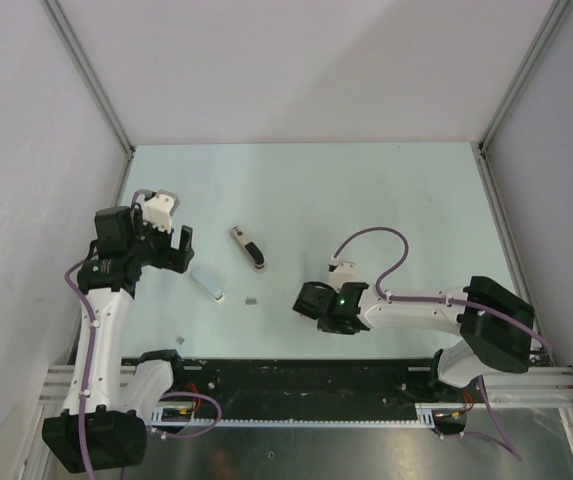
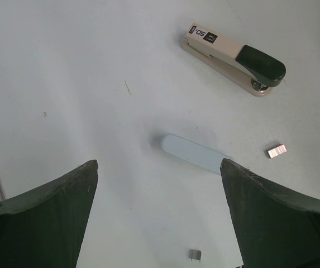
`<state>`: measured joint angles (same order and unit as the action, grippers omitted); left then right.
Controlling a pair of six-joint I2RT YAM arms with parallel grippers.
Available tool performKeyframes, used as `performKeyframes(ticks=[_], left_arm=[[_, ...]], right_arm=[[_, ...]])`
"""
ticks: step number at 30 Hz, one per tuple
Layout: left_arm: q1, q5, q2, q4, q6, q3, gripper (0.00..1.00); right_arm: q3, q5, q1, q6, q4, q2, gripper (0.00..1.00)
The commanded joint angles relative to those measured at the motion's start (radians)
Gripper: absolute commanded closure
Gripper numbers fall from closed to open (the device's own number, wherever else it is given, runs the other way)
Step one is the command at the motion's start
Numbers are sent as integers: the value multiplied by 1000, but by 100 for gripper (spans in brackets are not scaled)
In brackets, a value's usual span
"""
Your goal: Unload the staples from the stapler
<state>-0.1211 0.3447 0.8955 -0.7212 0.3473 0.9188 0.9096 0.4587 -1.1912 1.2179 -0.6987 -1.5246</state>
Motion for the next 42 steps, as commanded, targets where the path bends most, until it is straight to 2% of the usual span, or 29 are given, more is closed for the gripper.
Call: performKeyframes(ticks=[1,20,33,42], left_arm=[[-10,23,-20,1,-2,-1,5],[-11,24,-7,2,4,-5,5],[-10,38,0,2,1,-14,5],[-11,33,-10,1,8,-22,5]], right_arm=[[-17,-27,24,-19,20,-13,100],[-28,-34,87,-55,63,-42,100],[-28,33,102,-55,51,28,100],[-28,21,135,-89,75,17,100]])
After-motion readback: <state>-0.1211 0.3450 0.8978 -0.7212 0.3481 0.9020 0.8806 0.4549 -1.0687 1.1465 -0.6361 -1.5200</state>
